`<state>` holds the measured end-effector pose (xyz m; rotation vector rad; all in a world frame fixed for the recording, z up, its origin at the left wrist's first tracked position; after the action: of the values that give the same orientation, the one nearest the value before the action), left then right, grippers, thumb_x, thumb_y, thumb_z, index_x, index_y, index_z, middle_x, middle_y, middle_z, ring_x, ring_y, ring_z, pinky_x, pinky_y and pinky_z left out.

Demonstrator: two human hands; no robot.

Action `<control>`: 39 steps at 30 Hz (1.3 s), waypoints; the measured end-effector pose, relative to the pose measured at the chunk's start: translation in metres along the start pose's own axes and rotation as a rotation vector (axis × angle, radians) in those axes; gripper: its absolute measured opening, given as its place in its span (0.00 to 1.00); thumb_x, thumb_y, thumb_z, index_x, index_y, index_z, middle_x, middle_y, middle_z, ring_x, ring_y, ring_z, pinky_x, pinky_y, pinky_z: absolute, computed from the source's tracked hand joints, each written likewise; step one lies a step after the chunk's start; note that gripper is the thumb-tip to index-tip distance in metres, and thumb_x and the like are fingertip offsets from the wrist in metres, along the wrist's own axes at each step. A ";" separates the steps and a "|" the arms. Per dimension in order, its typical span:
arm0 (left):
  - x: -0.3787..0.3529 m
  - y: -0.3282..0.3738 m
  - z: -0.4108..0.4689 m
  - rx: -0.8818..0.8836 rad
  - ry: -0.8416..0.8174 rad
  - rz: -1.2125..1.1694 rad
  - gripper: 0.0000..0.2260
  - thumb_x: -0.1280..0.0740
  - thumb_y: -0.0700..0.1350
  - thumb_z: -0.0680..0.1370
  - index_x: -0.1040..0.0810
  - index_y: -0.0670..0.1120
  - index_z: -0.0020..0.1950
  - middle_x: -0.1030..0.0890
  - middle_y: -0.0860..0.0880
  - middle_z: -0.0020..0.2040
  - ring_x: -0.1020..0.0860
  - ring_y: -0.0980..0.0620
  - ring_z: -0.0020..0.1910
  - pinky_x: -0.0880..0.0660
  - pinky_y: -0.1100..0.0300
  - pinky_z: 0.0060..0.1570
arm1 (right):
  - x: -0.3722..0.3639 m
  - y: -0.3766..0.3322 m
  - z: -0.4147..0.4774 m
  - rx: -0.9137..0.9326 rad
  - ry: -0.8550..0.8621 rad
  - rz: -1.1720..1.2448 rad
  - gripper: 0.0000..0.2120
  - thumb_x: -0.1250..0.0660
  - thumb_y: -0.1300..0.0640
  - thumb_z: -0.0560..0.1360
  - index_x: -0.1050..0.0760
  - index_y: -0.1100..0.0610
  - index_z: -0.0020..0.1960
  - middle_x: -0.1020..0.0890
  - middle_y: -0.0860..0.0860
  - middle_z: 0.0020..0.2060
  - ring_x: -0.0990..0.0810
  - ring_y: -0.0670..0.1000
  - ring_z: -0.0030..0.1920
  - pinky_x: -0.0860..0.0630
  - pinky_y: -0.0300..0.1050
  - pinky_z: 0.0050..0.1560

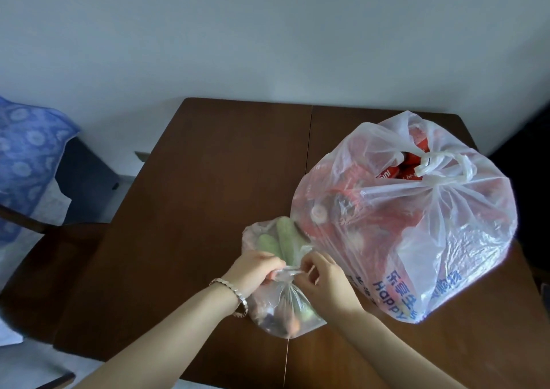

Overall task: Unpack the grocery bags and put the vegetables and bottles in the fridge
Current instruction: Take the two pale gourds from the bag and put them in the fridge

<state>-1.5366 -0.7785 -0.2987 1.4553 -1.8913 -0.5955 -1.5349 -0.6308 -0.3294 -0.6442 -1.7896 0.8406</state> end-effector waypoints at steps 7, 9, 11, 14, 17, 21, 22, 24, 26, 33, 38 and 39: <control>-0.006 0.006 -0.021 -0.383 -0.026 0.036 0.16 0.32 0.44 0.74 0.31 0.43 0.29 0.31 0.53 0.25 0.32 0.60 0.27 0.35 0.73 0.32 | 0.020 -0.023 -0.001 -0.013 -0.017 0.363 0.12 0.38 0.65 0.76 0.29 0.58 0.34 0.25 0.45 0.25 0.29 0.41 0.29 0.30 0.35 0.33; -0.009 0.008 -0.023 -0.381 -0.013 0.039 0.12 0.31 0.41 0.74 0.28 0.42 0.33 0.28 0.50 0.29 0.29 0.60 0.31 0.33 0.73 0.34 | 0.019 -0.026 -0.004 -0.080 -0.010 0.568 0.15 0.41 0.65 0.78 0.30 0.59 0.33 0.26 0.44 0.22 0.29 0.43 0.27 0.31 0.35 0.32; -0.012 0.008 -0.017 -0.275 -0.028 -0.078 0.08 0.32 0.39 0.75 0.23 0.41 0.35 0.22 0.48 0.34 0.23 0.55 0.38 0.26 0.66 0.44 | 0.014 -0.018 -0.006 -0.209 0.076 0.747 0.14 0.41 0.64 0.79 0.27 0.62 0.35 0.24 0.48 0.26 0.28 0.47 0.30 0.29 0.38 0.33; -0.017 -0.002 -0.005 -0.082 -0.016 -0.279 0.10 0.34 0.38 0.76 0.19 0.46 0.36 0.17 0.48 0.39 0.20 0.49 0.46 0.24 0.54 0.51 | 0.007 -0.006 -0.012 -0.482 0.185 1.100 0.13 0.41 0.63 0.77 0.25 0.63 0.36 0.25 0.54 0.30 0.29 0.50 0.32 0.30 0.41 0.34; -0.021 -0.017 0.007 -0.028 0.075 -0.128 0.12 0.36 0.40 0.78 0.22 0.47 0.35 0.19 0.50 0.37 0.20 0.51 0.43 0.25 0.59 0.43 | 0.006 0.005 -0.019 -0.543 0.198 1.247 0.25 0.41 0.57 0.78 0.31 0.55 0.22 0.31 0.51 0.23 0.33 0.50 0.30 0.34 0.44 0.36; -0.018 -0.017 0.016 0.047 0.173 -0.260 0.13 0.39 0.36 0.77 0.24 0.43 0.34 0.22 0.47 0.36 0.24 0.52 0.37 0.28 0.63 0.33 | 0.016 0.013 -0.023 -0.421 0.295 1.001 0.12 0.36 0.59 0.77 0.23 0.58 0.36 0.21 0.53 0.33 0.24 0.52 0.37 0.27 0.44 0.42; -0.018 -0.014 0.014 0.019 0.177 -0.250 0.12 0.38 0.36 0.77 0.23 0.43 0.34 0.21 0.47 0.37 0.24 0.52 0.38 0.27 0.65 0.32 | 0.019 0.015 -0.022 -0.403 0.325 0.939 0.03 0.35 0.62 0.76 0.23 0.58 0.44 0.19 0.53 0.39 0.22 0.52 0.42 0.25 0.43 0.45; -0.023 -0.011 0.010 -0.098 0.125 -0.169 0.11 0.37 0.39 0.78 0.21 0.45 0.36 0.19 0.49 0.40 0.22 0.52 0.44 0.26 0.68 0.35 | 0.016 0.021 -0.018 -0.408 0.250 0.707 0.12 0.32 0.64 0.73 0.27 0.53 0.55 0.21 0.48 0.45 0.21 0.48 0.46 0.26 0.39 0.47; -0.029 -0.010 0.003 -0.203 0.015 -0.092 0.11 0.36 0.39 0.77 0.19 0.49 0.37 0.17 0.54 0.43 0.21 0.55 0.48 0.25 0.68 0.45 | 0.003 0.019 -0.013 -0.401 0.038 0.380 0.17 0.30 0.61 0.72 0.26 0.52 0.59 0.21 0.46 0.49 0.23 0.45 0.46 0.28 0.37 0.47; -0.020 -0.009 0.019 -0.632 0.047 0.534 0.22 0.42 0.28 0.73 0.23 0.48 0.60 0.27 0.60 0.54 0.27 0.61 0.57 0.32 0.71 0.57 | -0.022 0.013 0.001 -0.281 0.026 0.008 0.09 0.34 0.52 0.73 0.23 0.58 0.43 0.23 0.48 0.36 0.27 0.49 0.40 0.35 0.36 0.34; -0.026 -0.016 0.047 -0.689 -0.189 1.269 0.16 0.37 0.42 0.77 0.28 0.47 0.65 0.25 0.47 0.58 0.29 0.47 0.60 0.33 0.54 0.63 | -0.024 0.014 -0.003 -0.293 -0.088 -0.044 0.11 0.34 0.53 0.71 0.36 0.50 0.35 0.29 0.45 0.32 0.32 0.46 0.33 0.37 0.38 0.32; -0.027 -0.014 0.051 -0.748 -0.166 1.379 0.12 0.33 0.43 0.75 0.24 0.47 0.58 0.23 0.47 0.52 0.27 0.47 0.55 0.30 0.53 0.59 | -0.021 0.015 -0.005 -0.280 -0.079 -0.103 0.11 0.34 0.53 0.70 0.37 0.49 0.35 0.30 0.44 0.33 0.32 0.46 0.34 0.37 0.38 0.32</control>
<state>-1.5606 -0.7582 -0.3489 -0.4483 -1.9373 -0.5749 -1.5227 -0.6362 -0.3522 -0.6983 -2.0142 0.5569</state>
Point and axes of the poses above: each hand's wrist, its own z-axis towards the middle knuckle, its own x-axis out of the back of the hand, y = z × x, the point moved 2 cm from there along z, towards the middle knuckle
